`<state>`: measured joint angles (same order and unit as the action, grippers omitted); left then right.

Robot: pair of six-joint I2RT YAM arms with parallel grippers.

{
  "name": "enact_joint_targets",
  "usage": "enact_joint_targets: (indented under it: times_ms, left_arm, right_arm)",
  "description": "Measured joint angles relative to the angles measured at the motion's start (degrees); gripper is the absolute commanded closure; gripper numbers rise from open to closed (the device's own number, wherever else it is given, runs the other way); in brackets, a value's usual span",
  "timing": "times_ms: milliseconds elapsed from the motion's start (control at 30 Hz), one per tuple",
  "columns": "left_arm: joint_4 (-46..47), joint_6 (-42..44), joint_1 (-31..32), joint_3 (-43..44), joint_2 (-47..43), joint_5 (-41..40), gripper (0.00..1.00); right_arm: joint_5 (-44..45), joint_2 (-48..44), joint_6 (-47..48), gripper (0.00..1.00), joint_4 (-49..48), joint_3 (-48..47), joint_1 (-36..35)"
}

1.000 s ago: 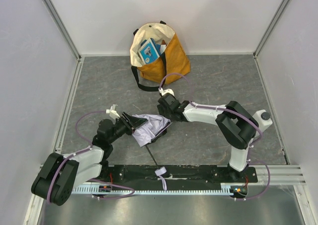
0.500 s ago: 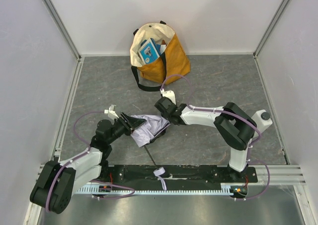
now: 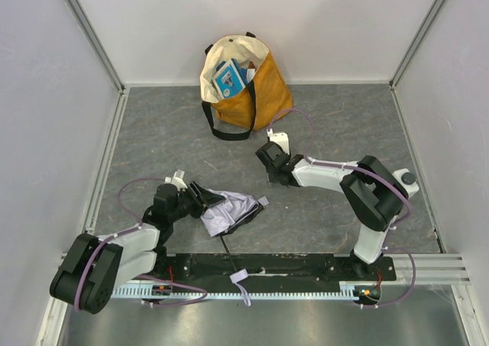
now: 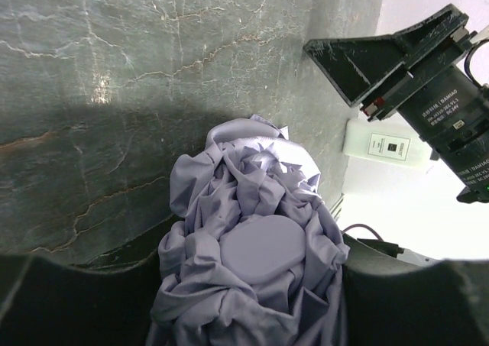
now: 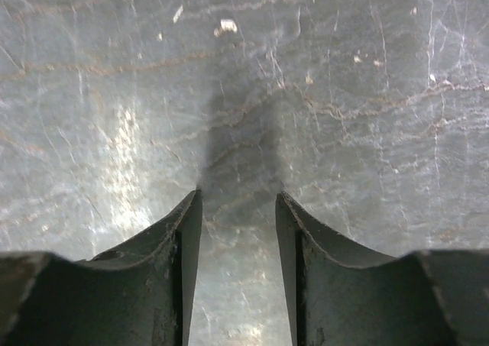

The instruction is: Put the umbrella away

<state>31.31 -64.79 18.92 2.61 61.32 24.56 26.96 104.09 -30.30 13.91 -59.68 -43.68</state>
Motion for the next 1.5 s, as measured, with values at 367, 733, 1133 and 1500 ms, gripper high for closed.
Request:
enact_joint_targets:
  times_ms: [367, 733, 1133, 1500]
  left_arm:
    - [-0.4, 1.5, -0.1, 0.4, 0.7, 0.0, 0.98]
    - [1.5, 1.7, -0.1, 0.5, 2.7, 1.4, 0.98]
    - [1.4, 2.6, -0.1, 0.7, 2.7, 1.5, 0.98]
    - [-5.0, 4.0, -0.1, 3.4, 2.8, 1.0, 0.98]
  right_arm:
    - [-13.9, -11.0, 4.3, 0.41, 7.5, 4.9, 0.1]
    - [-34.9, -19.6, -4.2, 0.43, -6.3, 19.1, 0.0]
    - [-31.2, -21.7, -20.9, 0.76, -12.7, 27.1, 0.0]
    - [-31.1, -12.7, -27.1, 0.85, -26.4, 25.2, -0.1]
